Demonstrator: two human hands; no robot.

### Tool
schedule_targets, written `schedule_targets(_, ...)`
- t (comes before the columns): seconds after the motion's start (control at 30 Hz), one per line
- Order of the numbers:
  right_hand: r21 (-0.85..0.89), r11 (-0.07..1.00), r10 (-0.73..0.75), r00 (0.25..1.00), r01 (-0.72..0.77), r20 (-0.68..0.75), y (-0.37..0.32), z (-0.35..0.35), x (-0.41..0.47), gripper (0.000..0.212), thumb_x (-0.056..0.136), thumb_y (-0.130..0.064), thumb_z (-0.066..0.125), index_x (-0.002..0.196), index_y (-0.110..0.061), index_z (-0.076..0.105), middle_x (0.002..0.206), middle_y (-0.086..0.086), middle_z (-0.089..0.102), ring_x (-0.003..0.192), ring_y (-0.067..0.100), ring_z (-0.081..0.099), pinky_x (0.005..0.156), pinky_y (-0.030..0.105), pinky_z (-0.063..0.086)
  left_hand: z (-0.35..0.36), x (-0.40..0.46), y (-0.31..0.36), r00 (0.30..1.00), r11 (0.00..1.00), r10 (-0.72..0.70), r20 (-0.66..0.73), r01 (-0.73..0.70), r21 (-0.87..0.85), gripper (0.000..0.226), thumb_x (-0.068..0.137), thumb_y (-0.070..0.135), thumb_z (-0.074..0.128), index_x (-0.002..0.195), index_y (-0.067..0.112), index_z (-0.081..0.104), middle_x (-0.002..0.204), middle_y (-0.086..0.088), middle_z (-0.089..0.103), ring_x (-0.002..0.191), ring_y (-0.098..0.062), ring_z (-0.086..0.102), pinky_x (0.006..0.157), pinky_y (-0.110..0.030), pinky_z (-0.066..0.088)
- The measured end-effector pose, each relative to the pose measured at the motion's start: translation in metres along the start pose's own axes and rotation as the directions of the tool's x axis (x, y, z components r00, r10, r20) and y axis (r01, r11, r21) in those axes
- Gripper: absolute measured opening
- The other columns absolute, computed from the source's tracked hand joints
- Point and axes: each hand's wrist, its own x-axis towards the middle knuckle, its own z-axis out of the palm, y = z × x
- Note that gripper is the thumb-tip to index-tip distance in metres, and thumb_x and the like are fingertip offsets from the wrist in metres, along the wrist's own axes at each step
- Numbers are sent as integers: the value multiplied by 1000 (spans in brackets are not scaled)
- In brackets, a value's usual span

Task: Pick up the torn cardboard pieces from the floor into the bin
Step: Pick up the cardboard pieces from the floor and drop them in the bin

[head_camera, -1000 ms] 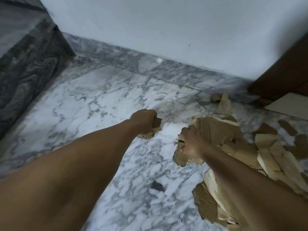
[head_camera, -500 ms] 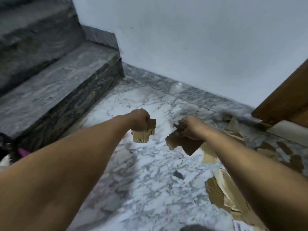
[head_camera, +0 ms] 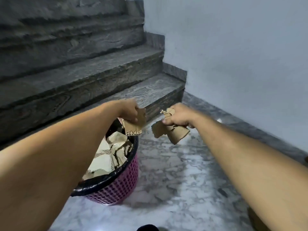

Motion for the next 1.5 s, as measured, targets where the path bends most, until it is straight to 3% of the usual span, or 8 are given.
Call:
schedule_targets(0.1,49,999,-14,1000,15,-6,-53,37,9,66,71,-36,85,122,-3,58,115,11,66,106,27,63,86,30,51,3,-22,-59,996,995,-91,-17,90,-46,21,83,18,69,102,10,65,105,-8,64,90,-23,58,75,-32,47)
schedule_targets(0.27,45,999,-12,997,15,-73,-106,111,15,50,71,-44,82,97,-9,60,113,13,68,101,25,63,71,25,41,32,-49,-133,971,956,-235,-44,222,-192,35,77,21,77,108,10,65,99,-6,64,88,-23,61,74,-34,51)
schedule_targets(0.53,-283,957,-6,969,-66,-246,-91,165,4,64,78,-40,76,130,-17,47,132,10,45,126,32,42,96,42,44,68,-71,-226,879,896,-441,-183,418,-152,71,75,45,72,134,14,47,136,-15,47,127,-35,43,104,-43,40)
schedule_targets(0.87,64,957,289,944,-282,-160,-64,169,6,30,85,-7,52,114,-5,57,117,17,62,104,35,60,85,36,54,88,-71,-248,870,881,-461,-174,427,-203,61,86,11,56,145,13,39,143,-14,47,130,-30,46,104,-33,41)
schedule_targets(1.07,169,919,384,906,-357,-176,-32,121,2,7,87,-4,46,87,-7,53,76,8,53,54,22,49,39,21,35,68,-35,-198,900,920,-372,-226,326,-217,62,86,10,56,145,15,39,141,-16,49,128,-31,49,104,-36,43)
schedule_targets(1.2,405,816,530,813,-412,-242,17,79,-1,10,80,-2,47,87,-3,55,78,11,54,63,25,53,44,23,35,61,-1,-134,913,947,-287,-290,225,-228,58,85,10,57,141,11,45,135,-21,53,124,-35,51,103,-39,45)
schedule_targets(1.3,535,739,614,736,-410,-285,70,47,-3,21,66,-4,52,86,-1,57,87,14,64,77,31,66,57,39,59,67,24,-76,937,955,-205,-282,129,-267,57,89,21,59,142,10,43,140,-20,50,129,-34,47,104,-37,41)
schedule_targets(1.5,644,669,715,557,-371,-422,154,-20,-32,8,73,1,57,81,1,57,94,16,67,84,35,68,73,50,61,93,73,45,981,975,63,-184,-100,-200,80,87,59,54,146,9,34,160,-13,13,141,-34,29,113,-42,31)
